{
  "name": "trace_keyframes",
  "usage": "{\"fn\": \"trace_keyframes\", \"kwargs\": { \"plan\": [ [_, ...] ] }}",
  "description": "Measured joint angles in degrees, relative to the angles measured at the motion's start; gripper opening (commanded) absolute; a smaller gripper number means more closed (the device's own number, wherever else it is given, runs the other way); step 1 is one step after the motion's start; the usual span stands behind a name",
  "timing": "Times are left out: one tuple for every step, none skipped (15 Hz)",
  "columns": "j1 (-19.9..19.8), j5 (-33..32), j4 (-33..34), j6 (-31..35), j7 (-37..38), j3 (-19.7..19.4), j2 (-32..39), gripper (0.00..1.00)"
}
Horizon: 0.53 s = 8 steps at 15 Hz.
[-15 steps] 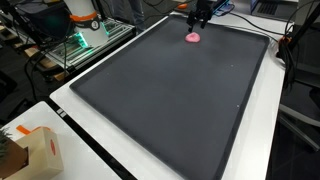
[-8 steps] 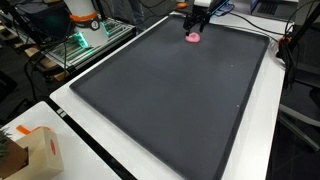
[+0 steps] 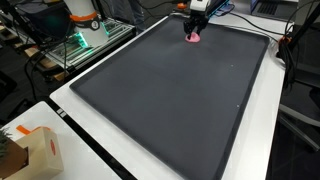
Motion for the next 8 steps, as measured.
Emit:
{"fn": "trace_keyframes", "kwargs": {
  "plan": [
    [0.0,0.5,-0.2,0.0,0.0,0.0,-0.2,0.17],
    [-0.1,1.0,-0.3,0.0,0.0,0.0,-0.5,0.09],
    [-0.1,1.5,-0.4,0.0,0.0,0.0,-0.6,0.03],
    [-0.1,1.9,-0.5,0.0,0.0,0.0,-0.8,0.01],
    [-0.2,2.3,-0.6,0.0,0.0,0.0,-0.9,0.00],
    [-0.2,2.5,-0.7,0.0,0.0,0.0,-1.0,0.02],
    [-0.2,2.8,-0.7,0.0,0.0,0.0,-1.1,0.01],
    [-0.2,2.9,-0.8,0.0,0.0,0.0,-1.1,0.00]
  ]
}}
